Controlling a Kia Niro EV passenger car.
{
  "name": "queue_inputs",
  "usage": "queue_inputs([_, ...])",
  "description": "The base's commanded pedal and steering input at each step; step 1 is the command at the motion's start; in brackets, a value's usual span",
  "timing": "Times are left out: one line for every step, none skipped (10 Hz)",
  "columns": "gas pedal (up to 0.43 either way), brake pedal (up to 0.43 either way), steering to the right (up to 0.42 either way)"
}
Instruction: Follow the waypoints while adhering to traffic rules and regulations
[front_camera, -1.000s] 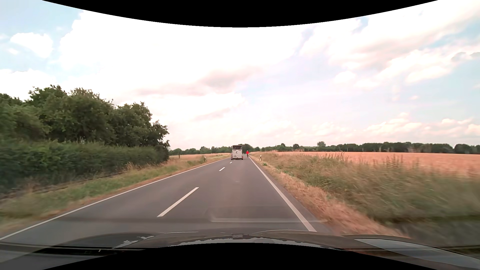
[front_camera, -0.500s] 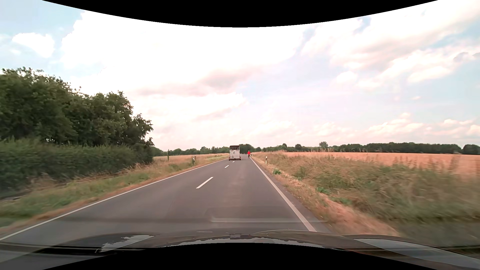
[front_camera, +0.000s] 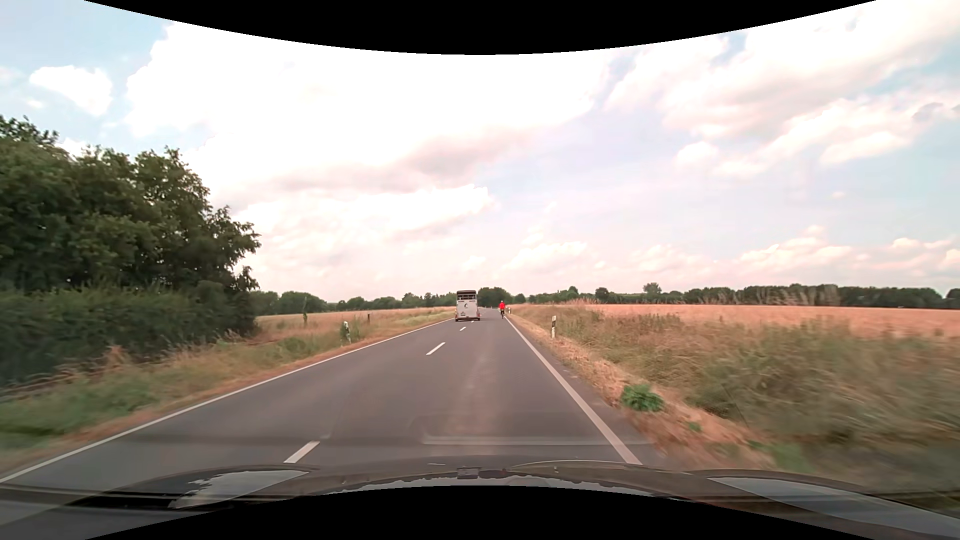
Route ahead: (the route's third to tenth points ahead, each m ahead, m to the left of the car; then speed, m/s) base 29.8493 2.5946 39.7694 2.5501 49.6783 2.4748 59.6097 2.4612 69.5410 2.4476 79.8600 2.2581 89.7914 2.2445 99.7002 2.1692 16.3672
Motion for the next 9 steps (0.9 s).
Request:
queue_inputs([0.177, 0.000, -0.007])
queue_inputs([0.177, 0.000, -0.007])
queue_inputs([0.177, 0.000, -0.007])
queue_inputs([0.197, 0.000, -0.007])
queue_inputs([0.209, 0.000, -0.007])
queue_inputs([0.209, 0.000, -0.007])
queue_inputs([0.220, 0.000, -0.007])
queue_inputs([0.220, 0.000, -0.007])
queue_inputs([0.228, 0.000, -0.008])
